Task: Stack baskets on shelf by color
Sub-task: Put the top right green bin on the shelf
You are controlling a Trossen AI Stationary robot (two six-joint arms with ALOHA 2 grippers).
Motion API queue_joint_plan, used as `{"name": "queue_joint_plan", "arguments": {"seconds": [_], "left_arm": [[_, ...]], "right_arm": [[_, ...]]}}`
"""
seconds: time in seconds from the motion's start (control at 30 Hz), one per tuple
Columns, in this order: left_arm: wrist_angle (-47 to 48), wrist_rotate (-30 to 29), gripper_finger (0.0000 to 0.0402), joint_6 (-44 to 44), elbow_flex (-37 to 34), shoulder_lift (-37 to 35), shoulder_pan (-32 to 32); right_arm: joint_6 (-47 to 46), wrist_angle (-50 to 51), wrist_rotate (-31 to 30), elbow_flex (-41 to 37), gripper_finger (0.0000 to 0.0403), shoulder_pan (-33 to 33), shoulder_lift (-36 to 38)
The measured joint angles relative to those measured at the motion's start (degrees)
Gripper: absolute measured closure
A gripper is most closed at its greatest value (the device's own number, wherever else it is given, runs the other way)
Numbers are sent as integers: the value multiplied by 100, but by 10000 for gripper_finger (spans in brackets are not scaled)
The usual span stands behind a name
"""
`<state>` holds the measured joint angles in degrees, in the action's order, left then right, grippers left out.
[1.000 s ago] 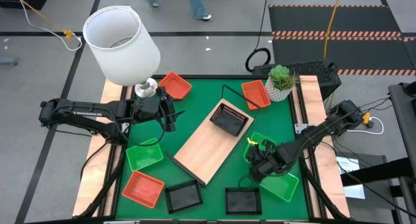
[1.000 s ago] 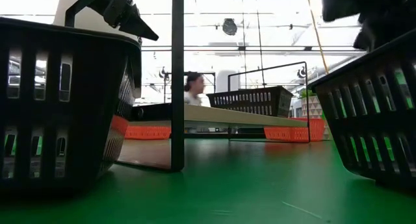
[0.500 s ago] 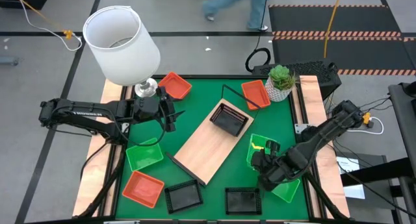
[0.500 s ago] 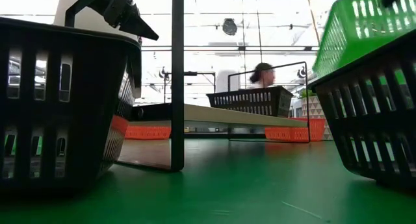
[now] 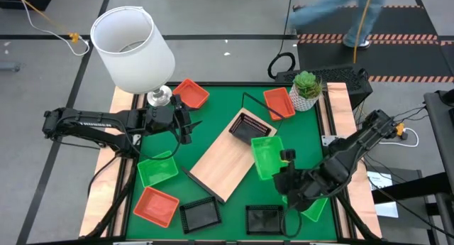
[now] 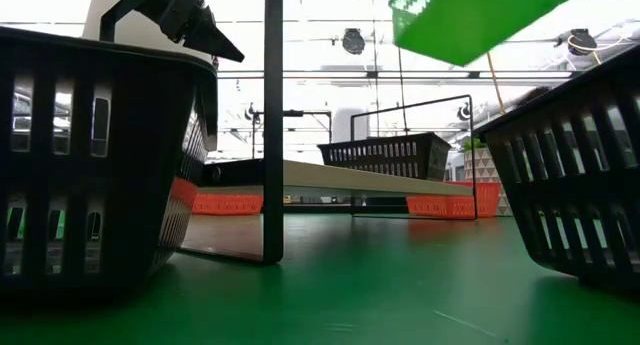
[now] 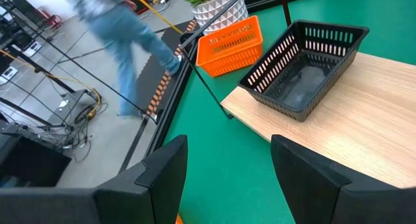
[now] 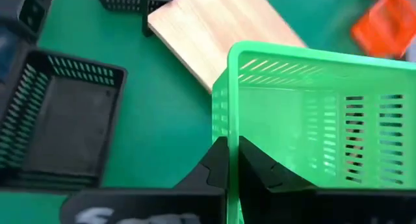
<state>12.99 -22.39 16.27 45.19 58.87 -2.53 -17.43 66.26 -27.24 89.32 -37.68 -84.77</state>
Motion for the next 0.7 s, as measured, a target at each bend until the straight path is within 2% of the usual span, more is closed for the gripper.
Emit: {"name": "queue_joint_plan", "arguments": {"seconds": [0.43, 0.7], "left_arm": [[0, 1, 179, 2, 2, 0, -1], [66, 0, 179, 56, 2, -1, -2]], "right_arm": [[3000, -887, 54, -2, 398, 758, 0], [4443, -1589, 880, -2, 397, 1377, -56]]}}
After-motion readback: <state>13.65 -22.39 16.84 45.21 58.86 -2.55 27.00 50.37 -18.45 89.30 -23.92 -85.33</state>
